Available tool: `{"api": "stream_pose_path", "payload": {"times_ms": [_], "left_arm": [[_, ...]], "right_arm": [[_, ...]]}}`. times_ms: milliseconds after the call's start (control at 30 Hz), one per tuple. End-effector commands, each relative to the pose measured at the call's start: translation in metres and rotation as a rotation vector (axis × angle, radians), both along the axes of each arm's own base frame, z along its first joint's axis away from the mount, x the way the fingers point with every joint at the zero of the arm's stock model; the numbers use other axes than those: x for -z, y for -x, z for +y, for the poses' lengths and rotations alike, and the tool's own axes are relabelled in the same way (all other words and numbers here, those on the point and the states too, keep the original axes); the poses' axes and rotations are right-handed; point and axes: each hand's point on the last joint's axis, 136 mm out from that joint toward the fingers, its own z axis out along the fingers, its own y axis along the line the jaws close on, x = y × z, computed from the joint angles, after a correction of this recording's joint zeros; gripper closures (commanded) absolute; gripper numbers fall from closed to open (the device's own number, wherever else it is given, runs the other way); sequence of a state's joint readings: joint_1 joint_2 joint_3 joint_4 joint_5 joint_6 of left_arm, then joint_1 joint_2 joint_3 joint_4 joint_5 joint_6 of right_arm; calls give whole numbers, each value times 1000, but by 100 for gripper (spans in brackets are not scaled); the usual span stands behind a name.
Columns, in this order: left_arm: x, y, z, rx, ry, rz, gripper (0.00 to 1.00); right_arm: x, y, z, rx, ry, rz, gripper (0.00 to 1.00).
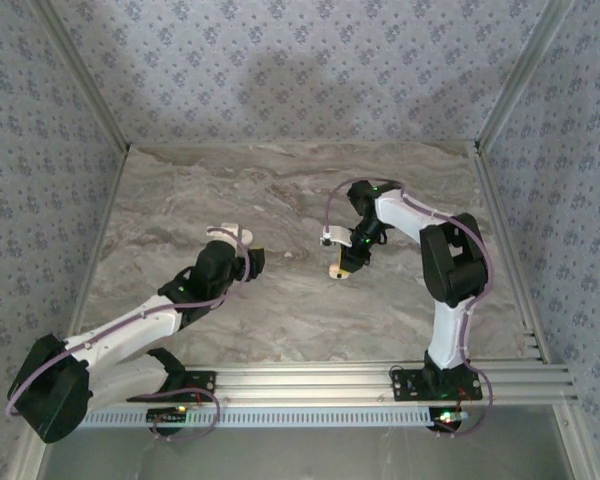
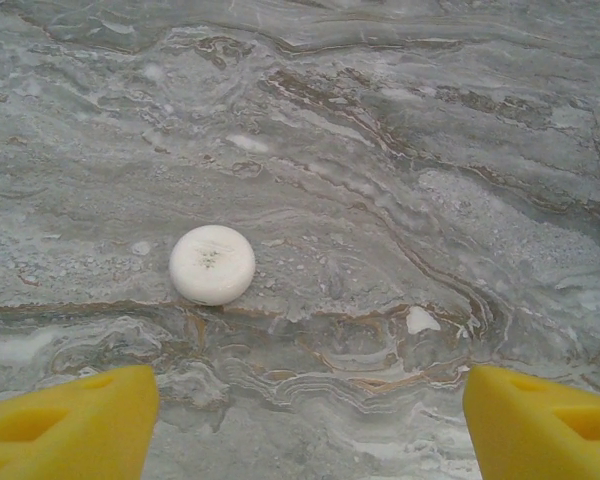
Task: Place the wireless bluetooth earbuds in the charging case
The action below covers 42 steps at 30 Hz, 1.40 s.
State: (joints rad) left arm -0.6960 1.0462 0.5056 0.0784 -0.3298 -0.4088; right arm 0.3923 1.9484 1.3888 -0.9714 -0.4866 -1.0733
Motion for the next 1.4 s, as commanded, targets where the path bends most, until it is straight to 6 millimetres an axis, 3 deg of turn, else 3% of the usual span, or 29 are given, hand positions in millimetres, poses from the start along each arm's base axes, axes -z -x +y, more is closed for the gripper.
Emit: {"api": "stream_pose_path", "payload": {"times_ms": [0,167,633,933,1067,1233,1267,1300,1333,1367], "left_arm": [[-6,-6,1,-3,-21,-15,20],[-3,-9,-2,8,-34,2,20],[-8,-16,1,3,-29,-2,20],[-21,-23,23,-55,-52,-20,20],[-35,-28,53,-126,-78,-56,19],[-58,-33,118,-302,-150,-117,0],[-61,-34,133,-346,-165,-129,0],[-63,-35,149,-393,-176,-135,0],[-63,-36,162,-434,-177,-137,0],[-61,-37,174,-467,-176,-136,0]], "right_arm": [[-1,2,-1,-18,-13,41,79],[6,0,-2,-21,6,69,78],[10,-25,-7,30,34,19,57],[-5,-40,-5,73,1,-43,53],[-31,-48,-4,139,-78,-102,52],[-81,-72,-15,348,-296,-260,44],[-90,-78,-22,407,-340,-306,39],[-90,-81,-33,476,-370,-334,10],[-91,-84,-43,538,-393,-361,0],[-92,-86,-55,610,-415,-383,0]]}}
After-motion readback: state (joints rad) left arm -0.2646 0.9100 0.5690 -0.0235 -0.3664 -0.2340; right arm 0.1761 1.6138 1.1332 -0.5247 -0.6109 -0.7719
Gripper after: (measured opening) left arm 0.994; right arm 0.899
